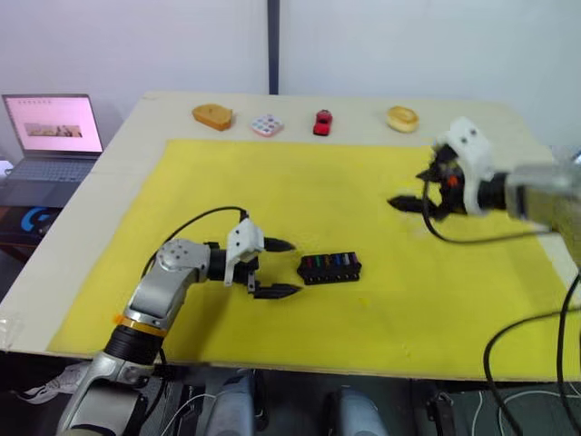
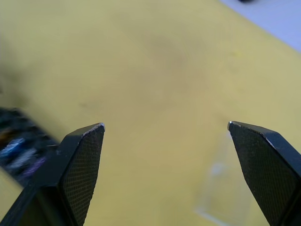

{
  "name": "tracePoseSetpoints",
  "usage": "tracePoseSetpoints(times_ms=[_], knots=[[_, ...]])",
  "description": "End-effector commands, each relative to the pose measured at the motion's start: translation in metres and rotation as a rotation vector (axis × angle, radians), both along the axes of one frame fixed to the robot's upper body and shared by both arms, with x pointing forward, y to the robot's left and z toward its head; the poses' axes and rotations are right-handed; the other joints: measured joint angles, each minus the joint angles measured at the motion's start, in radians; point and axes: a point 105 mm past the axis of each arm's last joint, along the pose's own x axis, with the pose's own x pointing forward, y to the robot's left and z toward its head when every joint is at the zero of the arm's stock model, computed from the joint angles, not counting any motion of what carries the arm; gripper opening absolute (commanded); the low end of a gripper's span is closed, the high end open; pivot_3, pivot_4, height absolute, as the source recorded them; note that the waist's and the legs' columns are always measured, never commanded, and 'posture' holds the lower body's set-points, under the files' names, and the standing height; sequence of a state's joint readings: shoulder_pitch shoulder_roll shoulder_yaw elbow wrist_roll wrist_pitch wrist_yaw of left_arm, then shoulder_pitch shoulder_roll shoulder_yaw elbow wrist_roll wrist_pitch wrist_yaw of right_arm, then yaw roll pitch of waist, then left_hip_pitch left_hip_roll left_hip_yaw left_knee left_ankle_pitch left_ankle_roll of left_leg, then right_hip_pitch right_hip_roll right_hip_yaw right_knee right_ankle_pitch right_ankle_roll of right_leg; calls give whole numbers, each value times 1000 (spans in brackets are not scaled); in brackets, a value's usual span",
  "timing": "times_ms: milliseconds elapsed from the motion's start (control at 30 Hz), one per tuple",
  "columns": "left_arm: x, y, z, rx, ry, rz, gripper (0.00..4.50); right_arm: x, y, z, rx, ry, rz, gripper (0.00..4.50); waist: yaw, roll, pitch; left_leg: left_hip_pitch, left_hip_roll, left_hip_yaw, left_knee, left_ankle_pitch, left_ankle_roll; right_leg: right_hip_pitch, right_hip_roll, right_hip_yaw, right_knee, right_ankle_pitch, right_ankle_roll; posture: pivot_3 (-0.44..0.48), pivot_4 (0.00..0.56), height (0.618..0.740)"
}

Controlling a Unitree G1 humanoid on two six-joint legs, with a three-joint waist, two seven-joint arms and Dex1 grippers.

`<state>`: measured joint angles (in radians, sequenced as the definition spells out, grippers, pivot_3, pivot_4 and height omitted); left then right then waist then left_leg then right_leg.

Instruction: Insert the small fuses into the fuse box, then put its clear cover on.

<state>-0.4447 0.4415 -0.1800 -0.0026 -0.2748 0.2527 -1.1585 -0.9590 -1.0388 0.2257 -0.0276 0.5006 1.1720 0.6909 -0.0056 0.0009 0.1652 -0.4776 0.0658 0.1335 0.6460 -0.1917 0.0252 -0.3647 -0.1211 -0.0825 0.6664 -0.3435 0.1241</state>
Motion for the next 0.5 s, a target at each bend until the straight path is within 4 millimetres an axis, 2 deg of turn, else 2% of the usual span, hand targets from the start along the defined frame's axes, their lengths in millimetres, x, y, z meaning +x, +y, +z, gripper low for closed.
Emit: tracePoseSetpoints(times_ms=[33,100,200,500], knots=[[5,2,10,-19,-43,33,4465,18,-24,-22,-69,157,-108,4500,-5,0,0,0,0,0,-1,0,-1,0,0,0,0,0,0,0,150,740],[4,3,9,-16,-39,33,4465,29,-29,-24,-61,192,-141,4500,-8,0,0,-1,0,3,0,2,-3,0,0,1,0,0,0,0,150,740],[-1,5,6,-6,-22,17,4465,40,-25,-27,-18,244,-152,4500,-10,1,1,-3,0,6,-1,3,-5,-2,0,2,2,0,0,0,150,740],[-14,3,-1,3,-13,11,4465,50,-24,-50,-35,362,-164,4500,-7,2,1,-2,1,11,0,4,-5,-6,0,3,5,0,0,0,150,740]])
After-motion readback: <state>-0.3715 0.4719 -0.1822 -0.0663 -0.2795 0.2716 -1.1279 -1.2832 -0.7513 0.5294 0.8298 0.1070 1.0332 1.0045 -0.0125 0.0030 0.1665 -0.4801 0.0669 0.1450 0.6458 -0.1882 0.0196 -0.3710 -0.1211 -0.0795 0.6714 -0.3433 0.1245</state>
